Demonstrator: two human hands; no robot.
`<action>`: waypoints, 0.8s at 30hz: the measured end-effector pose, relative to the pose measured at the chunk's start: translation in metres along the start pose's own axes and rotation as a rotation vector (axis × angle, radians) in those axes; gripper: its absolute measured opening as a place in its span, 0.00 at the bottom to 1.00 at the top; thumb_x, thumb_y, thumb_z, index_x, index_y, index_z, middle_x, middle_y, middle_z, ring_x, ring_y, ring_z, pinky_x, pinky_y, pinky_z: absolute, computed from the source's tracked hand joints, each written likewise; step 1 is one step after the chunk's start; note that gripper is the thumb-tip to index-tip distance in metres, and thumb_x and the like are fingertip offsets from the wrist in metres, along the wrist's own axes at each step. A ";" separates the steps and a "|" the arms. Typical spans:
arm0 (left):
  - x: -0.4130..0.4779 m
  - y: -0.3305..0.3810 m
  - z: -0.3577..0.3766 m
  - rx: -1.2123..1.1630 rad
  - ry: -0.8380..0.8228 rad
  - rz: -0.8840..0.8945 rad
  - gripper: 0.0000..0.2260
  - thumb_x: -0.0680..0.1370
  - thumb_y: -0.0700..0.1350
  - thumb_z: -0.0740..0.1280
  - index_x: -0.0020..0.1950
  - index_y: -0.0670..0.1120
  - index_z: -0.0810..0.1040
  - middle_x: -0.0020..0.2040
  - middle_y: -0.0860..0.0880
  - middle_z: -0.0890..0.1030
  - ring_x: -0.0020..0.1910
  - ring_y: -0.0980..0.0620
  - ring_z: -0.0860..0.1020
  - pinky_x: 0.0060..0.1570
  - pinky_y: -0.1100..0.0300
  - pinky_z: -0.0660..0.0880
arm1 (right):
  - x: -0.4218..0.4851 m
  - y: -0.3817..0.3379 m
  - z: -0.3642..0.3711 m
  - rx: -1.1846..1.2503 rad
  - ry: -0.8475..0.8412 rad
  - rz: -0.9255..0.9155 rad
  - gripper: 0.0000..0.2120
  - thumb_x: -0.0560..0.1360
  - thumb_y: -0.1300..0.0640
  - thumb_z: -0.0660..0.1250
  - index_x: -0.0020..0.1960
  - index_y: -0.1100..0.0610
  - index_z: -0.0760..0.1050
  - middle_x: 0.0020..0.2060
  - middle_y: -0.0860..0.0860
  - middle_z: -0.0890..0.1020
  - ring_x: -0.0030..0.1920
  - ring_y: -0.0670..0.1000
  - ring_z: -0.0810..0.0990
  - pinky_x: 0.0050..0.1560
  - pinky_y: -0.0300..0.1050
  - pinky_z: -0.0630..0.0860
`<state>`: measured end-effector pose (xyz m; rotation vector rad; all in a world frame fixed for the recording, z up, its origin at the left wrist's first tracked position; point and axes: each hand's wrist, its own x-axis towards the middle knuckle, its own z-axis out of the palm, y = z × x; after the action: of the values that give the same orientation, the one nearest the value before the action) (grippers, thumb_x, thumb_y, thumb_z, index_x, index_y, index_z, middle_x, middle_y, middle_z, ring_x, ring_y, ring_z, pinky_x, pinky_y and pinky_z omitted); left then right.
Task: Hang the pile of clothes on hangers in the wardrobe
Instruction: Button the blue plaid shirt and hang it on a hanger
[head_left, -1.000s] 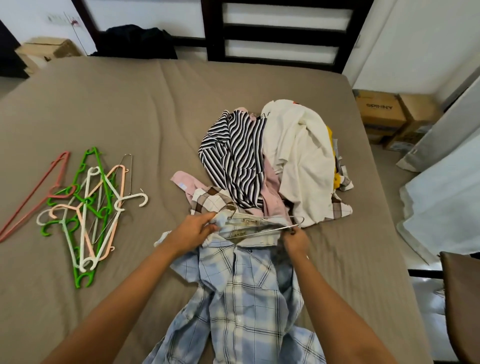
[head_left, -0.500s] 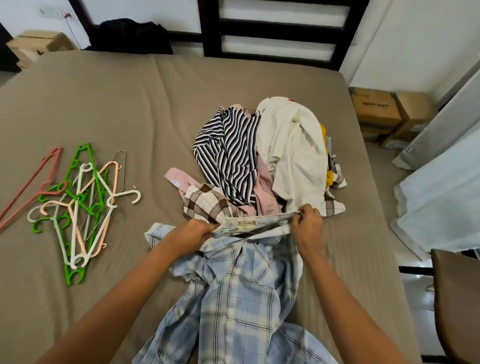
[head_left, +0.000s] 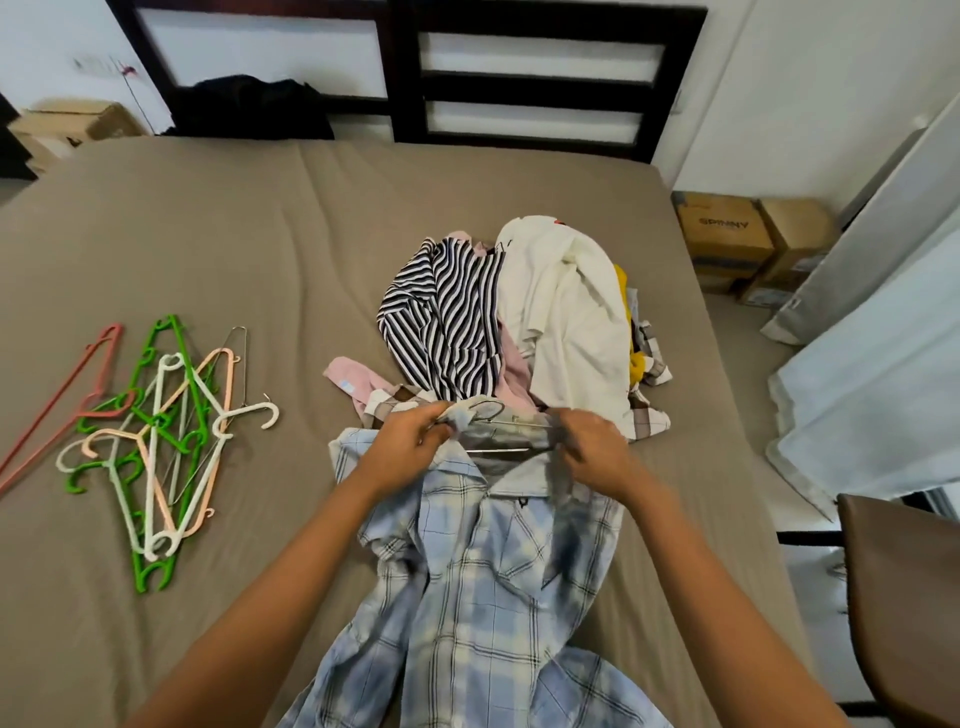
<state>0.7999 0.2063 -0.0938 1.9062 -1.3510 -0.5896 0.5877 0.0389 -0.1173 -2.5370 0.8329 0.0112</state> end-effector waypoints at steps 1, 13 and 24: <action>0.000 0.005 -0.001 -0.018 0.023 0.007 0.09 0.78 0.37 0.64 0.55 0.45 0.79 0.41 0.56 0.79 0.37 0.67 0.74 0.37 0.73 0.66 | 0.000 -0.001 -0.006 0.006 -0.023 0.019 0.16 0.75 0.58 0.60 0.63 0.55 0.71 0.57 0.53 0.78 0.56 0.55 0.76 0.54 0.49 0.73; -0.008 0.058 -0.049 -0.189 0.302 0.050 0.17 0.73 0.56 0.69 0.37 0.42 0.79 0.46 0.54 0.80 0.46 0.61 0.79 0.43 0.70 0.74 | -0.045 -0.040 -0.078 0.093 0.701 -0.116 0.11 0.67 0.69 0.65 0.46 0.60 0.80 0.37 0.54 0.84 0.39 0.53 0.81 0.43 0.44 0.75; -0.025 0.124 -0.060 0.138 0.053 0.062 0.09 0.80 0.39 0.61 0.52 0.41 0.81 0.39 0.51 0.79 0.33 0.58 0.72 0.33 0.72 0.65 | -0.088 -0.085 -0.121 0.151 1.020 0.151 0.09 0.66 0.65 0.74 0.45 0.57 0.83 0.41 0.51 0.84 0.45 0.55 0.76 0.47 0.45 0.71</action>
<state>0.7585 0.2234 0.0388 1.9666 -1.4436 -0.4217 0.5475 0.0959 0.0400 -2.2322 1.2960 -1.3192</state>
